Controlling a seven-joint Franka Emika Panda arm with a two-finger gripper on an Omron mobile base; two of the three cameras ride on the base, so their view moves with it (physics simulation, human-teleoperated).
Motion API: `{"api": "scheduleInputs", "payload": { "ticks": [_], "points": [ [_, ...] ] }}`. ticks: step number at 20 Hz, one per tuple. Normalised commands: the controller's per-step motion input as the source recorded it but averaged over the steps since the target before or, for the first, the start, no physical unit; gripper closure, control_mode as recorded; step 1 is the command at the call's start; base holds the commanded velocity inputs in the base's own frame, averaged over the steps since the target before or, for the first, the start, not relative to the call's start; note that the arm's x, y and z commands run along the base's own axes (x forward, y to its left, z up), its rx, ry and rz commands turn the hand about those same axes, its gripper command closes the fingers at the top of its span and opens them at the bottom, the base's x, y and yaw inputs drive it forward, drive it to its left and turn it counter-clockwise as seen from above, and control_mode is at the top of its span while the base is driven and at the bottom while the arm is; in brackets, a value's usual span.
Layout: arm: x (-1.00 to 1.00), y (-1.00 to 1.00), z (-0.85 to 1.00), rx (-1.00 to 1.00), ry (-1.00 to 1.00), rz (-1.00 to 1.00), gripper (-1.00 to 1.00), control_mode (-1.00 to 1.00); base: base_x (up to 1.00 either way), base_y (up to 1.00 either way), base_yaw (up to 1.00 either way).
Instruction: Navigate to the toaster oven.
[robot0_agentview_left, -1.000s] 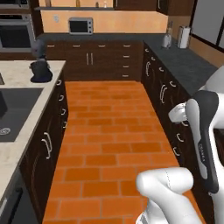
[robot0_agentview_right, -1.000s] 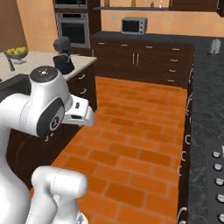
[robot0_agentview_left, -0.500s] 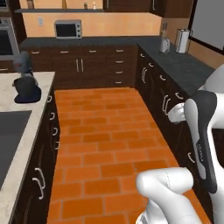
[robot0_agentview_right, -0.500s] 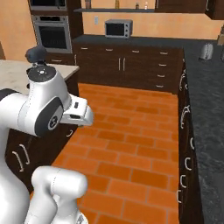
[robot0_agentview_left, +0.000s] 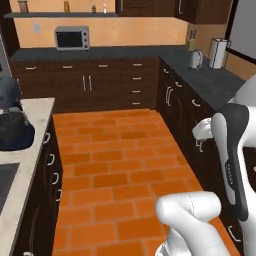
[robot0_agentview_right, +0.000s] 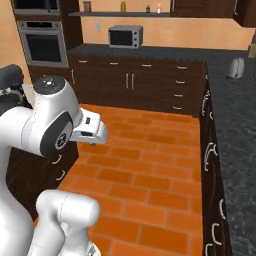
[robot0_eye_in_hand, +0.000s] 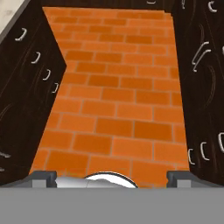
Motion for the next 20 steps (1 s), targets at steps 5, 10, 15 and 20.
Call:
{"api": "scheduleInputs", "payload": {
  "ticks": [5,10,15,20],
  "points": [
    [0.0,0.0,0.0,0.0,0.0,0.0,-1.0,1.0,1.0,0.09,-0.06],
    [0.0,0.0,0.0,0.0,0.0,0.0,-1.0,1.0,1.0,0.16,-0.08],
    [0.0,0.0,0.0,0.0,0.0,0.0,-1.0,1.0,1.0,0.2,-0.1],
    [0.0,0.0,0.0,0.0,0.0,0.0,-1.0,1.0,1.0,0.39,-0.11]
  ]
}}
